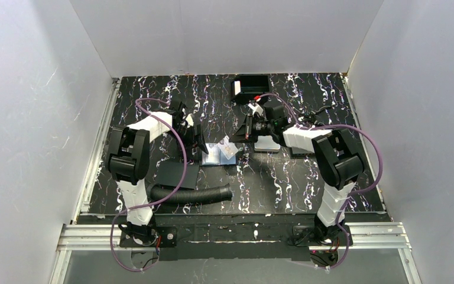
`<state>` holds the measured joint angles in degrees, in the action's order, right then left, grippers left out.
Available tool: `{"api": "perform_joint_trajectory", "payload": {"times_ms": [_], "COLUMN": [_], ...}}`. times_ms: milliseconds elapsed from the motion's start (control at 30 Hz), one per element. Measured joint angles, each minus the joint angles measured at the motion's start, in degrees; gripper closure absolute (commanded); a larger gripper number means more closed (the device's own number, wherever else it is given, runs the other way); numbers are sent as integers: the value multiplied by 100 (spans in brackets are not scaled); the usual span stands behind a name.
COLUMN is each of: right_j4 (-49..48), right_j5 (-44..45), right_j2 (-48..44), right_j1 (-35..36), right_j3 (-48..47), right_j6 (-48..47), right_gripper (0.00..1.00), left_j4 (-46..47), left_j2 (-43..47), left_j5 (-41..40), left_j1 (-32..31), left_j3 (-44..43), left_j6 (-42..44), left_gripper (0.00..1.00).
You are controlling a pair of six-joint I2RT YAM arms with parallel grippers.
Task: Put the credit cards into the card holder
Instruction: Pick up the credit card from the storage box, then insert the credit card into the card holder.
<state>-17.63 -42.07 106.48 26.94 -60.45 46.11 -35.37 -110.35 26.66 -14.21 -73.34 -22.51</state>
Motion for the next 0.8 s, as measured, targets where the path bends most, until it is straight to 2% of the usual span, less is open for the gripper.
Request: {"api": "perform_joint_trajectory", "payload": {"times_ms": [133,333,800], "right_j4": [-486,-948,-518], "right_j5": [-102,-197,-125], "right_j2": [32,330,655], "right_j1": [15,4,4], "right_j3": [141,142,179], "right_j6": [93,154,-360], "right_gripper": [99,99,99], "left_j4": [29,85,107], "left_j2": [-49,-90,-162], "left_j5": [153,162,-12], "left_j1": [16,19,37], "left_j3": [0,0,-7], "left_j6": [26,41,-123], "left_gripper": [34,46,52]}}
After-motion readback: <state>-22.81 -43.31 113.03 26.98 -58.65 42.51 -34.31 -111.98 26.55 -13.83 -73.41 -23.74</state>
